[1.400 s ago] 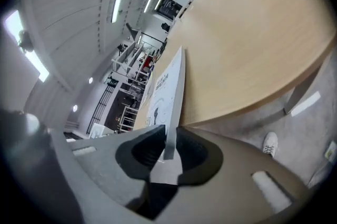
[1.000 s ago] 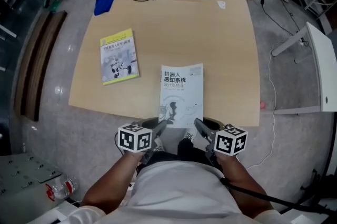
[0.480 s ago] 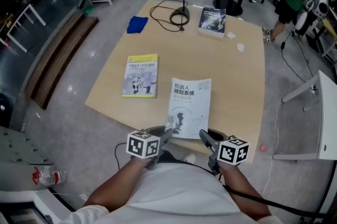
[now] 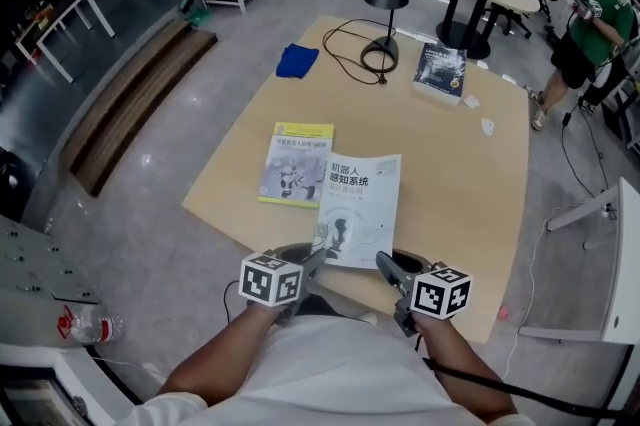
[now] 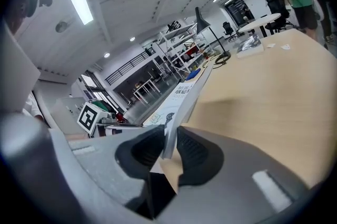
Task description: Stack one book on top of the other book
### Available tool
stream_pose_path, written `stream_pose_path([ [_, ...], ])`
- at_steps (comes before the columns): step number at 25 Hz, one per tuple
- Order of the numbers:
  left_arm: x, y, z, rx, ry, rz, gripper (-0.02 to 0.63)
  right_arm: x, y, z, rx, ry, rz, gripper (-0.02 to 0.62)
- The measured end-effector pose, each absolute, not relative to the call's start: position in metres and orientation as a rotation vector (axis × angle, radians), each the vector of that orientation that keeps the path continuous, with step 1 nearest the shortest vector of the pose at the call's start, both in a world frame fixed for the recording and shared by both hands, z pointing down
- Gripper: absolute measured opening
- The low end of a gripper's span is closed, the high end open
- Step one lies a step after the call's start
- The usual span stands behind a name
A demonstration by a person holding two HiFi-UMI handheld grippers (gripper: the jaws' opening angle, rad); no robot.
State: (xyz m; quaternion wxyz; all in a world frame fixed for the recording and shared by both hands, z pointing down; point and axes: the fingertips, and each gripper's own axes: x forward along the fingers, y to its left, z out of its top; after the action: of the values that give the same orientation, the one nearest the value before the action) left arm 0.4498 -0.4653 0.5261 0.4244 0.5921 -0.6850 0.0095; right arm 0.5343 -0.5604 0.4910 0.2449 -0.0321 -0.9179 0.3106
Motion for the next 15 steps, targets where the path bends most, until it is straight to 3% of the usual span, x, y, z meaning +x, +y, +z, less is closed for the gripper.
stream_pose_path([
  [15, 0.293, -0.455, 0.559, 1.436, -1.749, -0.039, 0.112, 0.377, -0.554, 0.530, -0.022, -2.414, 0.790, 0.086],
])
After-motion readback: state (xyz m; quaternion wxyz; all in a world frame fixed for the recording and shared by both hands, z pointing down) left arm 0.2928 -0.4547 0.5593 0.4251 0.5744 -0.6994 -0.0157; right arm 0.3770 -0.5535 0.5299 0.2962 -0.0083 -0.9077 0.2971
